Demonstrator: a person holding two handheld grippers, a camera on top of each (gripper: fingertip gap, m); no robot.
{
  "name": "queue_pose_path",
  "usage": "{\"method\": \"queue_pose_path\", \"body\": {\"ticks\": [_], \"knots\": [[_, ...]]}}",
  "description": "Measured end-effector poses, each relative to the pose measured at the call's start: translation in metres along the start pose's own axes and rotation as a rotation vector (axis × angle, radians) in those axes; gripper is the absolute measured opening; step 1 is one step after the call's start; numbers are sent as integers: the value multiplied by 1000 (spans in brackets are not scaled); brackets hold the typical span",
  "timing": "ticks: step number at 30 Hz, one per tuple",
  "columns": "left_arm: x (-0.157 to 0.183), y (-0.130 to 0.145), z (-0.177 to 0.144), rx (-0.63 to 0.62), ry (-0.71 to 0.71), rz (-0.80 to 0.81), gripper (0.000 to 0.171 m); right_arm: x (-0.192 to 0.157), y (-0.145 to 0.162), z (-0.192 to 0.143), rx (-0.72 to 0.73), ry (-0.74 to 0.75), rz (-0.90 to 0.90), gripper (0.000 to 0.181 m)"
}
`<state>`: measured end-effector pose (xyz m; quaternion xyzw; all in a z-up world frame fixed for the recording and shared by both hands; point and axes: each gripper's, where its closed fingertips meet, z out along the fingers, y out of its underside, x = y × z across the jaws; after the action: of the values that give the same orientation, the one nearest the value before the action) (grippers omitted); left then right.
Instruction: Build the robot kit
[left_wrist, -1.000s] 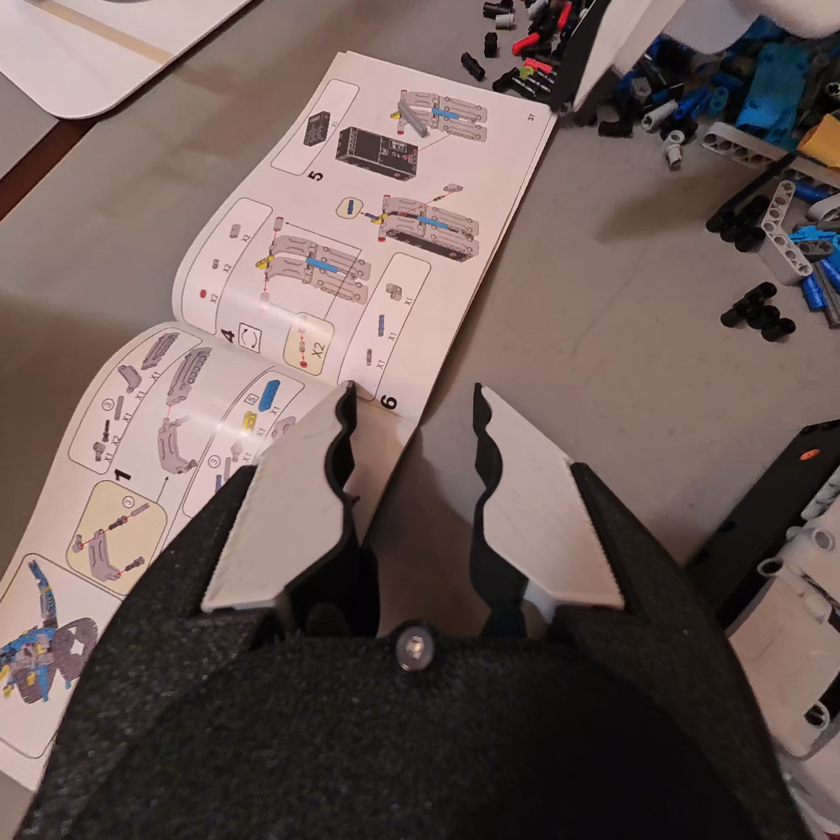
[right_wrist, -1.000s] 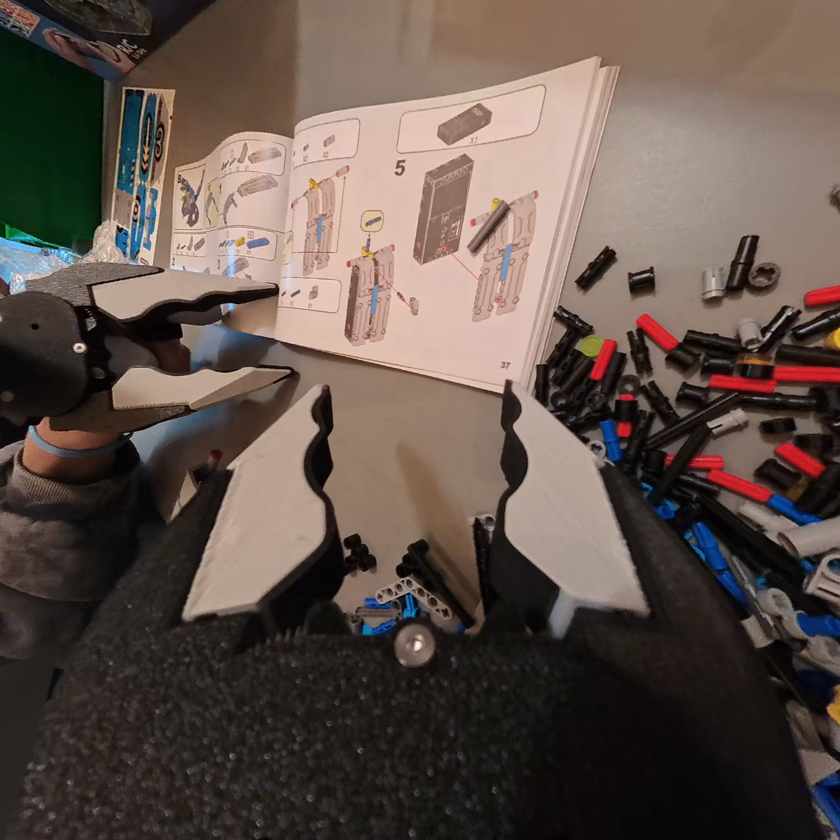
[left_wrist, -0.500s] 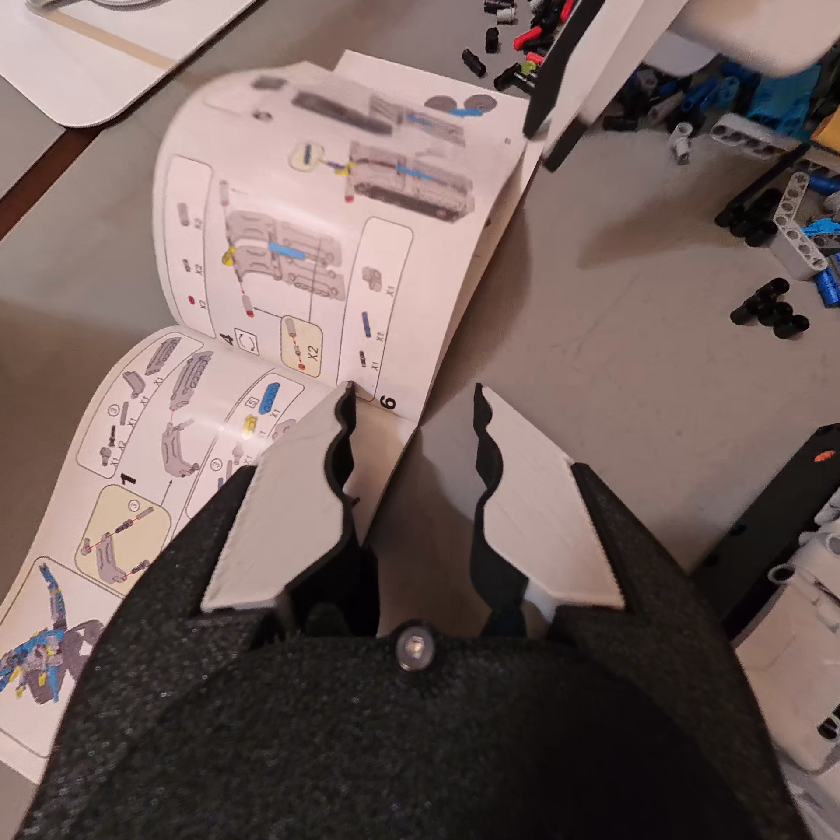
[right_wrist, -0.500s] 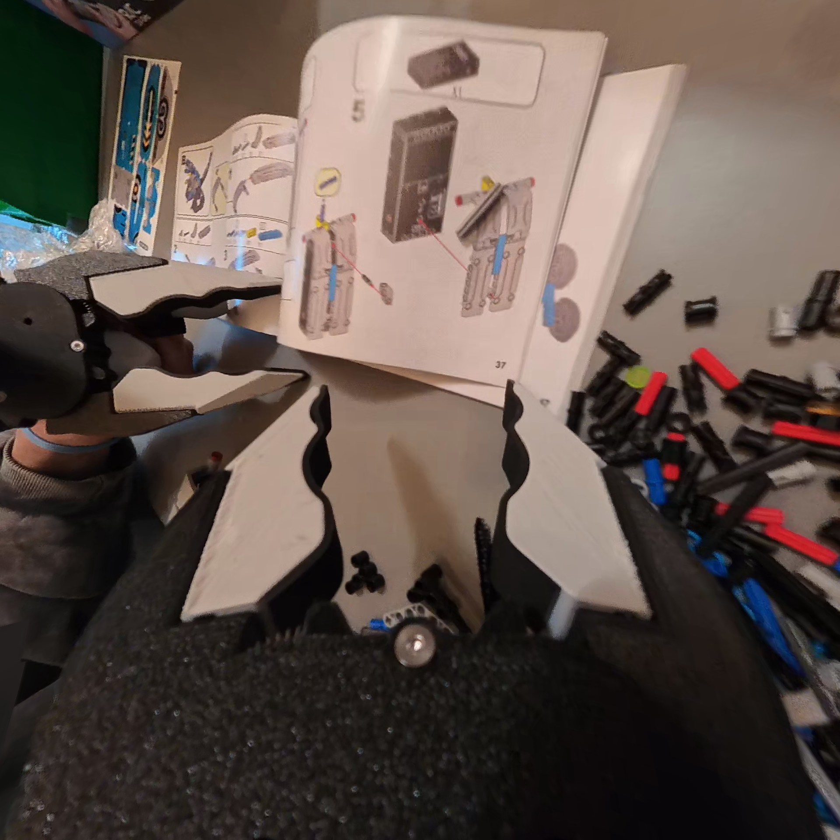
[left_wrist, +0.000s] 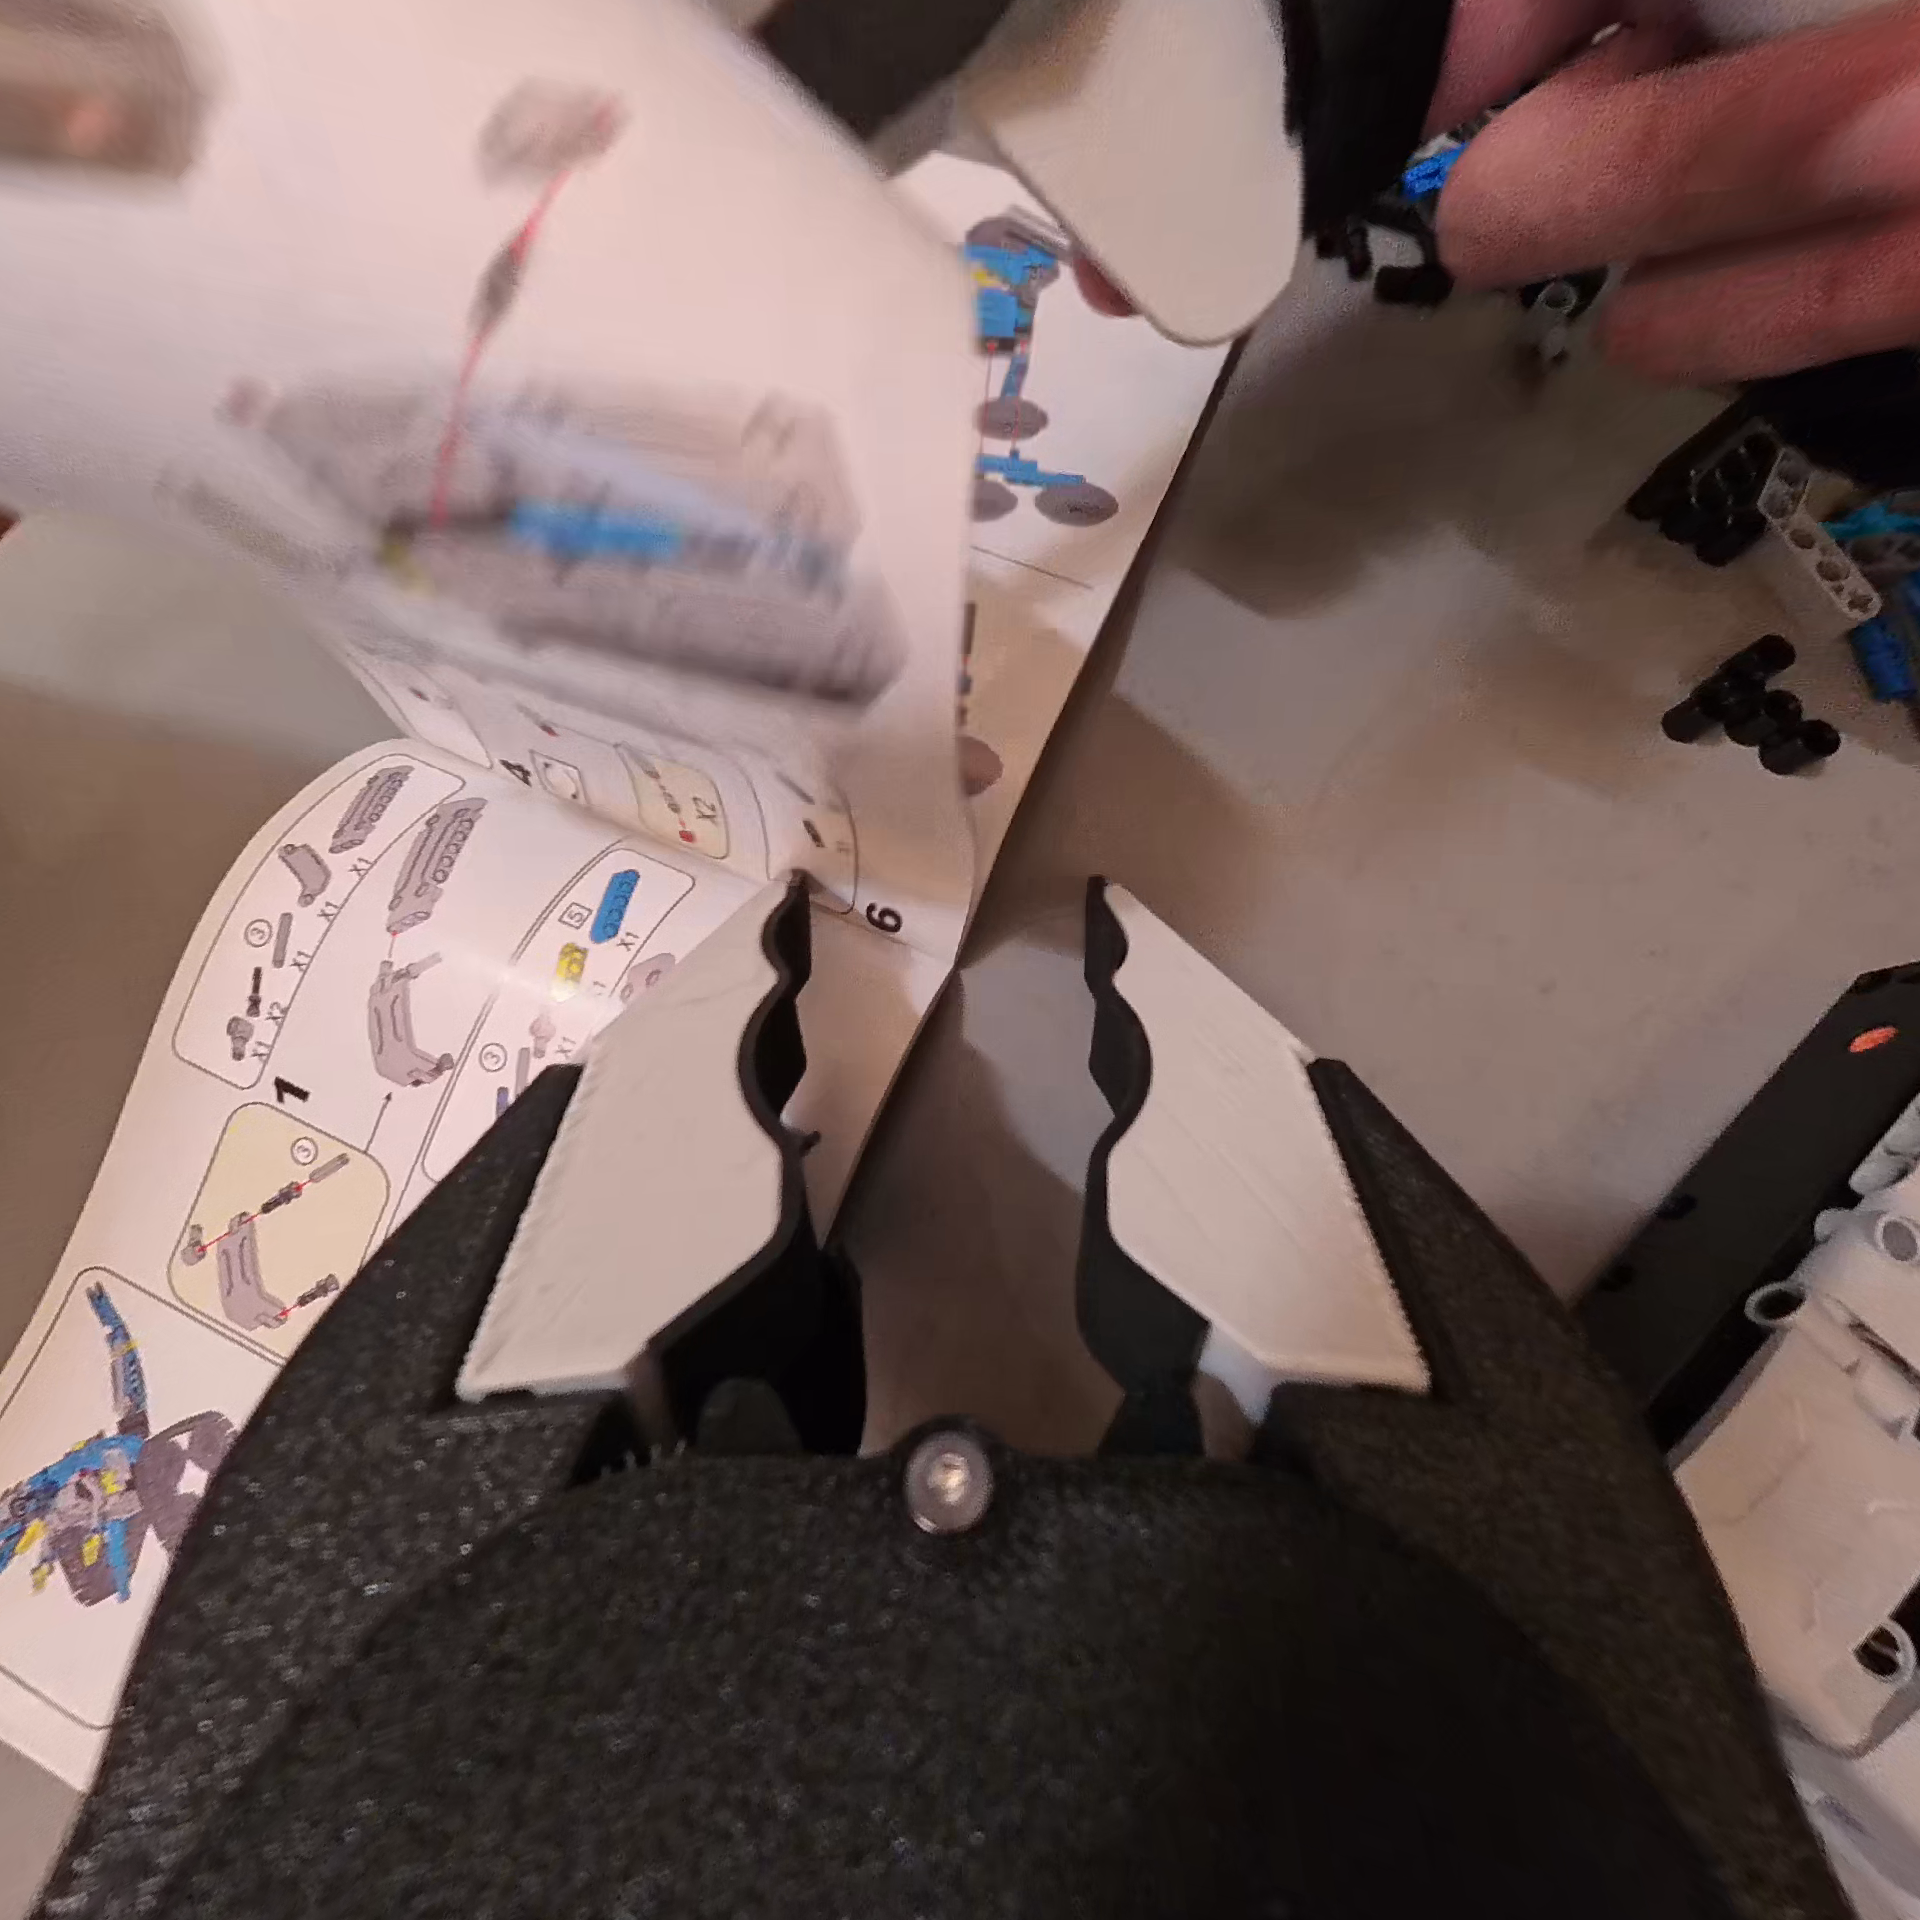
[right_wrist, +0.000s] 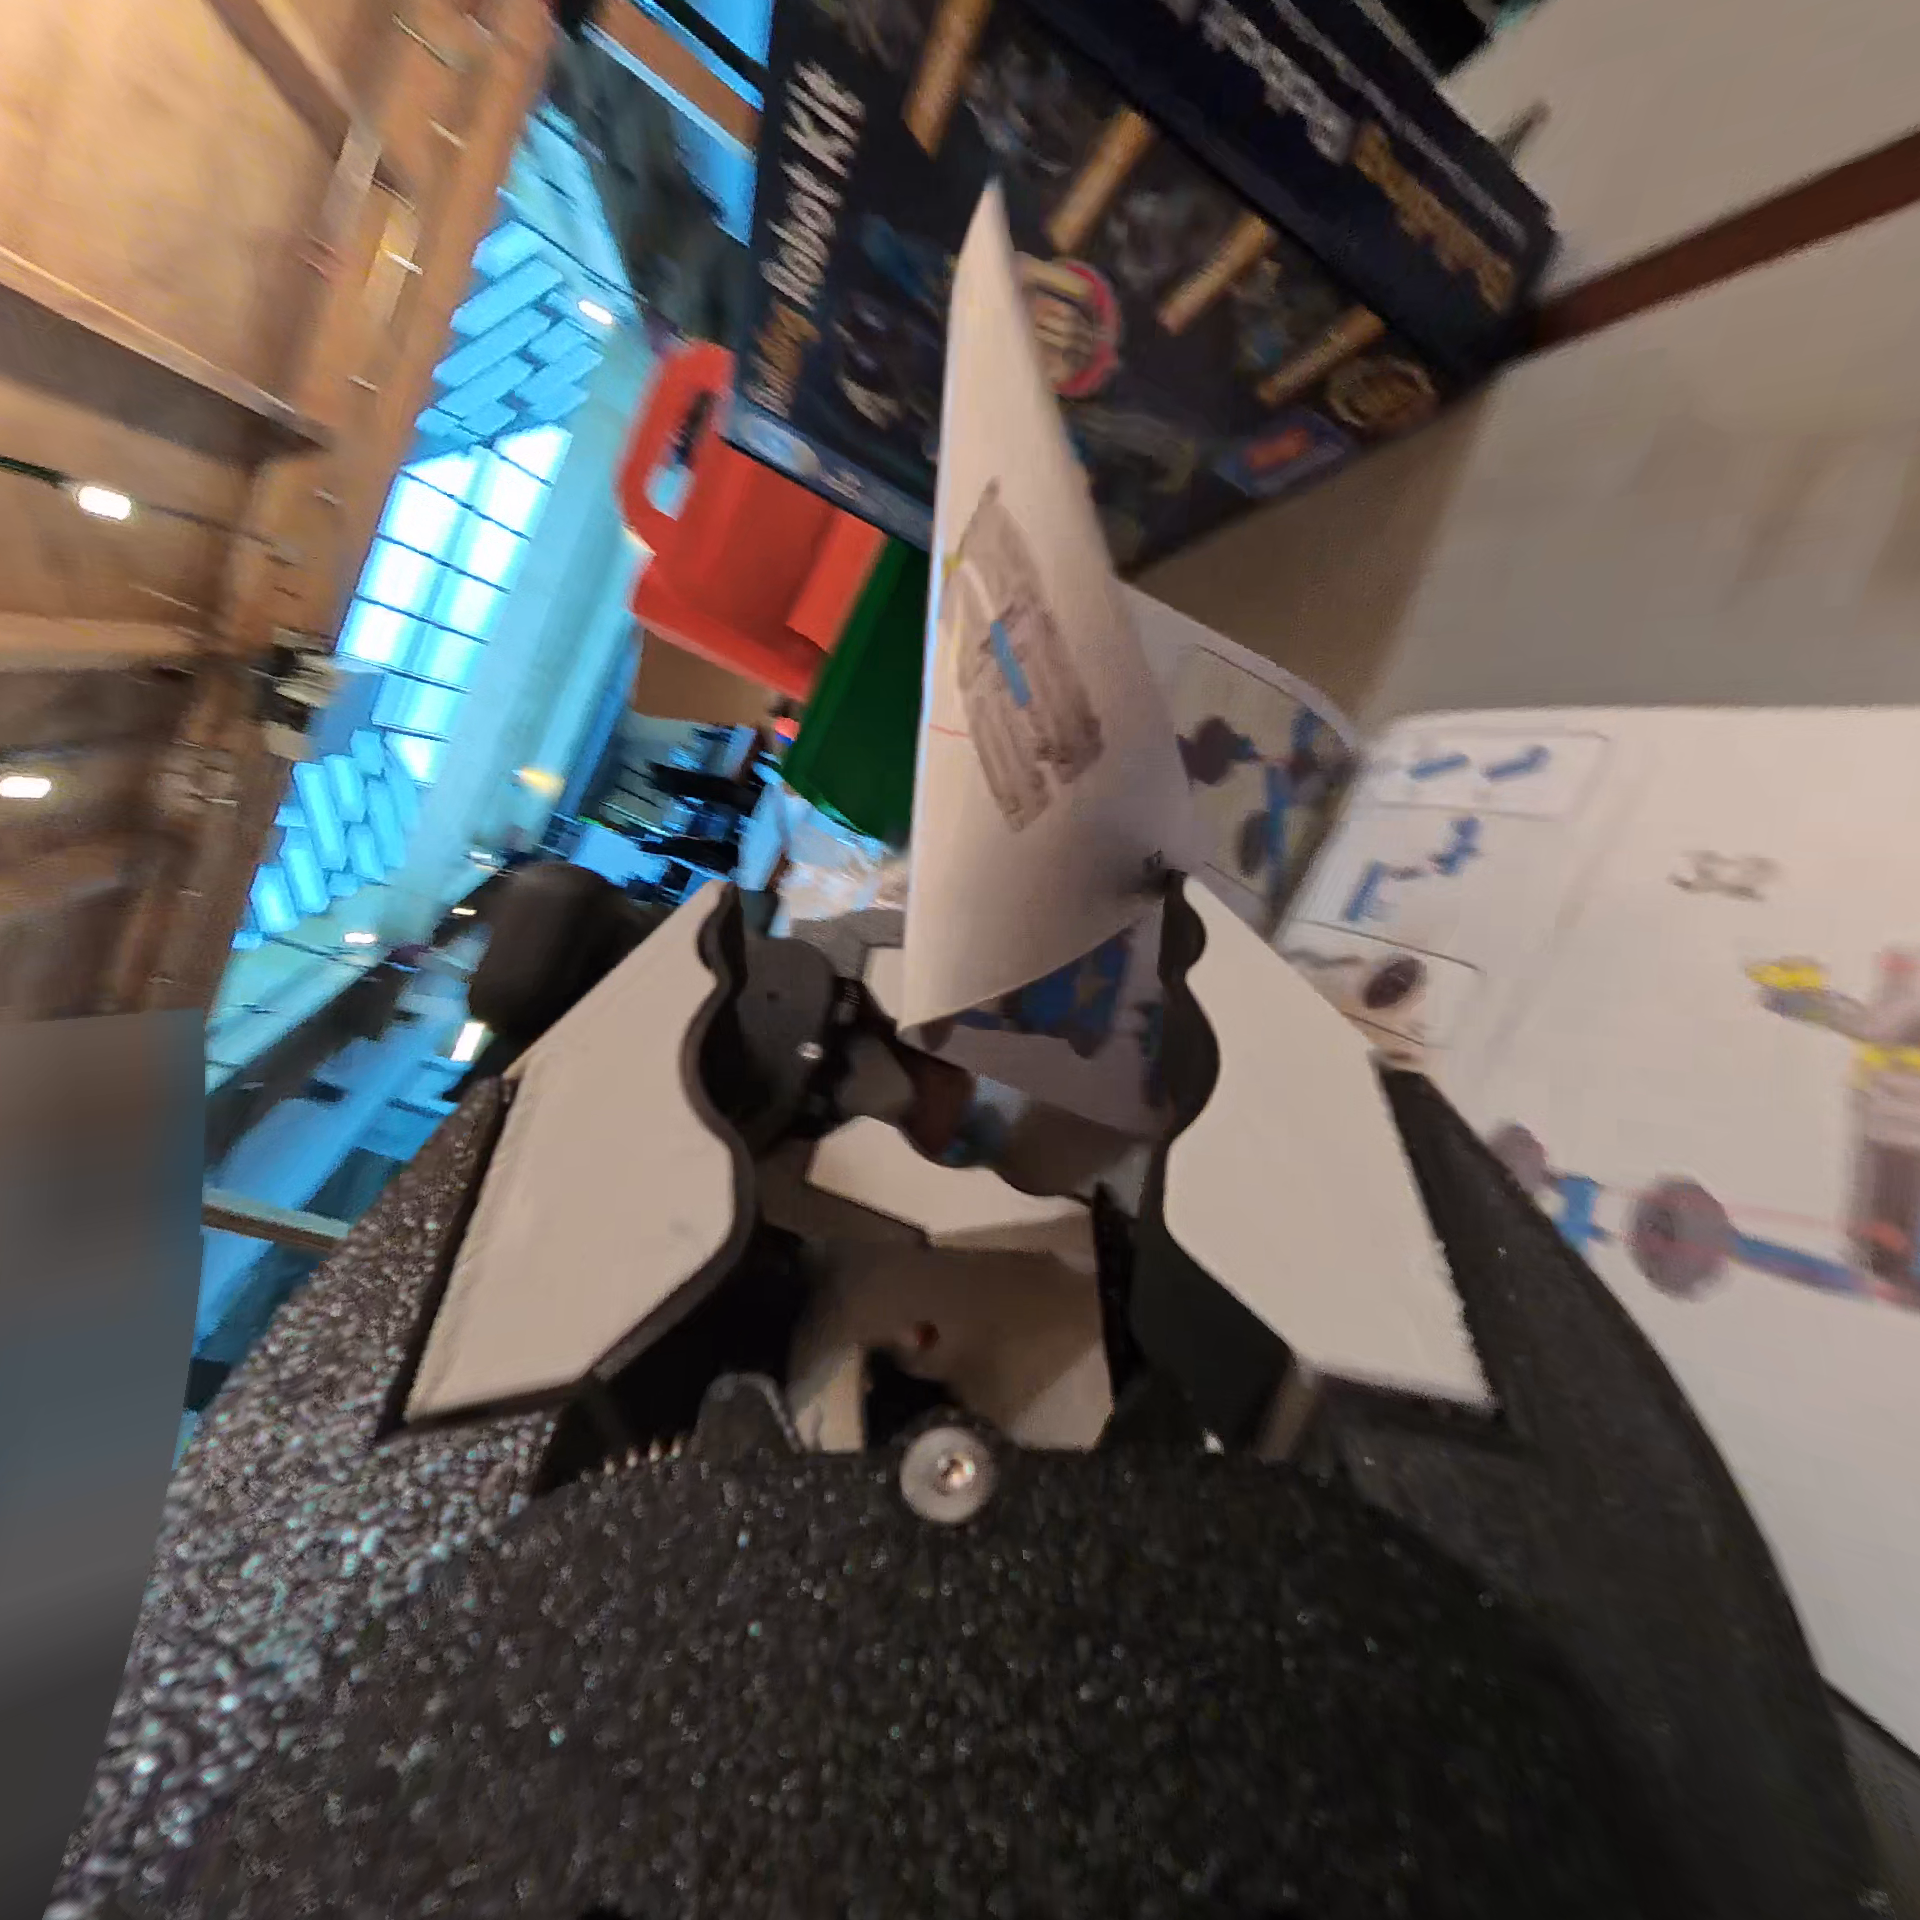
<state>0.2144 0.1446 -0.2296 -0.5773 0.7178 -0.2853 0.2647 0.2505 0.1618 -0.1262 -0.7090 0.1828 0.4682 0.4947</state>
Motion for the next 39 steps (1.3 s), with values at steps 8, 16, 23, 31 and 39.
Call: {"method": "queue_pose_path", "body": {"ticks": [8,16,23,31,39], "knots": [[0,0,-1,3,13,-10,54,-16,-4,9,51,-89,-25,69],[-27,-23,-44,141,-22,-215,63,-44,12,23,-26,-265,0,75],[-61,-50,-85,428,-14,-435,21,-22,24,36,-76,17,-295,72],[-65,-68,-116,684,374,-739,9,-16,34,55,-102,82,-378,90],[-38,-76,-113,709,651,-751,11,-10,25,68,-65,126,-390,77]]}}
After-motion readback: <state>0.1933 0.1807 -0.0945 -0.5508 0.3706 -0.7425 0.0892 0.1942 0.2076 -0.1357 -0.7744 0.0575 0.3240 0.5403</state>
